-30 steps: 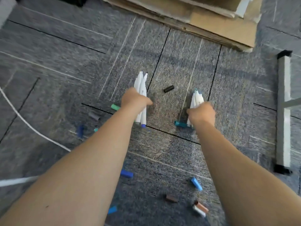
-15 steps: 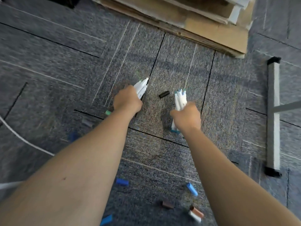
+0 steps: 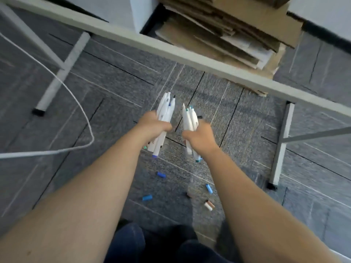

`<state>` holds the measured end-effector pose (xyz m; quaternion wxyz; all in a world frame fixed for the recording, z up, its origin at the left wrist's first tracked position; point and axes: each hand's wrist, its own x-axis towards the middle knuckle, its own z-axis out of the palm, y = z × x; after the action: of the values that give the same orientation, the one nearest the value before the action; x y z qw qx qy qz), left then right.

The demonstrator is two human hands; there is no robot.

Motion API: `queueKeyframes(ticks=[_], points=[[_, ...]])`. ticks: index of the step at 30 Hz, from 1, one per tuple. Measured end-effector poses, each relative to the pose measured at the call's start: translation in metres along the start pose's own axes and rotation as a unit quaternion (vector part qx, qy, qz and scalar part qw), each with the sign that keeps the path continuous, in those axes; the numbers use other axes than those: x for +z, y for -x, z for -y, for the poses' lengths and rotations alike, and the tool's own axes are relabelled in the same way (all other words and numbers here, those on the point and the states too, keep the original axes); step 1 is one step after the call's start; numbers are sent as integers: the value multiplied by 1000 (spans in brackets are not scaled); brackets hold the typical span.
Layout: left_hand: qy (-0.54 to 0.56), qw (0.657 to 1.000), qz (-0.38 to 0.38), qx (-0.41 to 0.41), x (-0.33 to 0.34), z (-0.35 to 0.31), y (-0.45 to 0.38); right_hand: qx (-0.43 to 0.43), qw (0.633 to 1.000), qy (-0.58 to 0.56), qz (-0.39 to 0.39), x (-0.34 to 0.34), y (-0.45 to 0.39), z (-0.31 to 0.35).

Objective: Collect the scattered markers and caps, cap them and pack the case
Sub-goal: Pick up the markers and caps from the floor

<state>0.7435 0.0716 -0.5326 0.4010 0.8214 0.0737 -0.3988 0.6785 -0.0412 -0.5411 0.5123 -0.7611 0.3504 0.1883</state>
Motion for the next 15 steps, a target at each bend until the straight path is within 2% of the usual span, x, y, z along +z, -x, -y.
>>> queueKeyframes(ticks=[7,15], points=[[38,999,8,6,-67,-64,162,-10,1000,-13,26,-46,144,92],[23,995,35,86,-111,-202,322,-17,997,-66,-47,-162,298,204]])
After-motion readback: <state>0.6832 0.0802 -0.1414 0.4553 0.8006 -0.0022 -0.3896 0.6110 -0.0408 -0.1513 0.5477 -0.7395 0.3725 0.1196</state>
